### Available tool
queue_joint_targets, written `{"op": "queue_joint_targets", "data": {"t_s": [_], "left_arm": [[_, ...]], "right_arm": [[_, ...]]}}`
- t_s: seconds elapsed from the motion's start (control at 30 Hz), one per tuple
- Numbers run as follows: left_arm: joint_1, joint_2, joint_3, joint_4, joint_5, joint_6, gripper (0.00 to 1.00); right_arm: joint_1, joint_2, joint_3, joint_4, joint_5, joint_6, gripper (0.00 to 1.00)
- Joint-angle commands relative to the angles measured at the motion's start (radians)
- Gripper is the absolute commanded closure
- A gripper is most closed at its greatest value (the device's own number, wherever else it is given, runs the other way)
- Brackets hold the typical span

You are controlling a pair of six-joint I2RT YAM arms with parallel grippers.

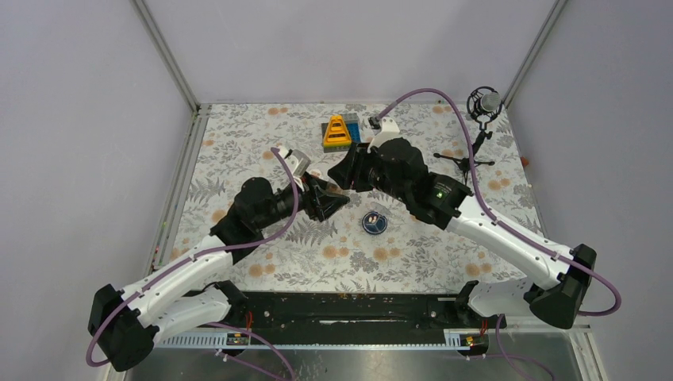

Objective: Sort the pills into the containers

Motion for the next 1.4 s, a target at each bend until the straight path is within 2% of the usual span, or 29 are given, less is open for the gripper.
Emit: {"op": "queue_joint_targets", "data": {"t_s": [0.0, 0.13, 0.2, 0.37, 0.5, 0.6, 0.63, 0.7, 0.73, 0.8, 0.83, 0.9, 1.07, 1.23, 1.37], "left_arm": [[0.001, -0.039, 0.005, 0.118, -0.031, -0.027, 1.00], [0.007, -0.019, -0.001, 0.162, 0.005, -0.063, 1.00], [0.020, -0.001, 0.005, 0.175, 0.047, -0.086, 1.00], [0.036, 0.017, -0.005, 0.224, 0.179, -0.093, 1.00], [0.037, 0.033, -0.011, 0.267, 0.288, -0.084, 1.00], [0.038, 0.052, -0.014, 0.305, 0.393, -0.079, 1.00], [0.037, 0.052, -0.018, 0.319, 0.399, -0.085, 1.00], [0.039, 0.053, -0.024, 0.335, 0.384, -0.090, 1.00], [0.038, 0.053, -0.024, 0.332, 0.356, -0.090, 1.00], [0.038, 0.055, -0.018, 0.314, 0.300, -0.082, 1.00], [0.037, 0.056, -0.014, 0.297, 0.264, -0.075, 1.00], [0.037, 0.065, -0.014, 0.288, 0.201, -0.069, 1.00], [0.037, 0.088, -0.019, 0.287, 0.076, -0.080, 1.00], [0.037, 0.099, -0.026, 0.305, 0.019, -0.104, 1.00], [0.036, 0.105, -0.029, 0.316, 0.019, -0.117, 1.00]], "right_arm": [[-0.029, -0.023, -0.002, -0.004, -0.055, 0.044, 0.63], [-0.087, -0.070, -0.072, 0.073, -0.197, 0.050, 0.99], [-0.148, -0.083, -0.104, 0.135, -0.326, 0.008, 1.00], [-0.237, -0.124, -0.191, 0.323, -0.679, -0.212, 1.00], [-0.280, -0.121, -0.228, 0.463, -0.972, -0.262, 1.00], [-0.291, -0.118, -0.219, 0.489, -1.130, -0.266, 1.00], [-0.295, -0.125, -0.206, 0.451, -1.110, -0.284, 1.00], [-0.300, -0.144, -0.179, 0.334, -0.959, -0.345, 1.00], [-0.300, -0.151, -0.166, 0.288, -0.881, -0.363, 0.79], [-0.299, -0.153, -0.137, 0.226, -0.730, -0.335, 0.13], [-0.299, -0.144, -0.123, 0.196, -0.644, -0.286, 0.07], [-0.289, -0.131, -0.100, 0.136, -0.458, -0.182, 0.06], [-0.196, -0.110, -0.067, 0.081, -0.203, -0.070, 0.09], [-0.172, -0.083, -0.058, 0.121, -0.194, 0.012, 0.25], [-0.161, -0.045, -0.016, 0.096, -0.214, 0.027, 0.32]]}}
